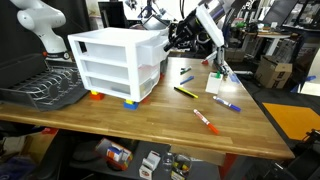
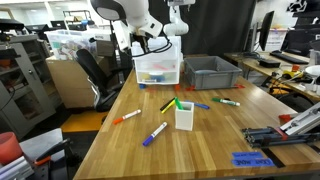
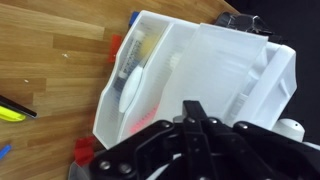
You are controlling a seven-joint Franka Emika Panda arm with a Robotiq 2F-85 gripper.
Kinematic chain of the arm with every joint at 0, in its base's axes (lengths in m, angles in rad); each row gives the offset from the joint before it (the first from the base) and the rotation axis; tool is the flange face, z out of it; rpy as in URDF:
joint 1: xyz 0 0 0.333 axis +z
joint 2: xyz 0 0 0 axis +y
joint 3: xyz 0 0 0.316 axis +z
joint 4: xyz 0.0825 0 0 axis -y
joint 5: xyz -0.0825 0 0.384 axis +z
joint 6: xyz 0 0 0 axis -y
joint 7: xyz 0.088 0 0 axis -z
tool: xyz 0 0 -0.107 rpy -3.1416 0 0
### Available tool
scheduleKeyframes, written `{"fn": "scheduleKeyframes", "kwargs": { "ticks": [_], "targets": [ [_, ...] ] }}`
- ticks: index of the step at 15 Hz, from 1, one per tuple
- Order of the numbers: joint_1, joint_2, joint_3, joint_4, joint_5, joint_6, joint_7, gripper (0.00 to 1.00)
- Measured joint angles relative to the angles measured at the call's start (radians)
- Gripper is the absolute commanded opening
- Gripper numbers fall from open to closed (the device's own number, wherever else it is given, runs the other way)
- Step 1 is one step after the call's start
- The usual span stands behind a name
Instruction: Close the top drawer of the cabinet on the table
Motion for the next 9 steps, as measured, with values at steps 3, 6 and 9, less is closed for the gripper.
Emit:
{"fn": "scheduleKeyframes", "kwargs": {
  "ticks": [3,6,9],
  "targets": [
    [0.005,0.047,0.004,0.058,-0.001,-0.001,-0.005,0.0],
    [0.011,0.091,0.006,0.114,-0.002,-0.004,-0.008,0.0],
    [0.014,0.127,0.006,0.16,-0.014,-0.013,-0.014,0.0]
  ]
}}
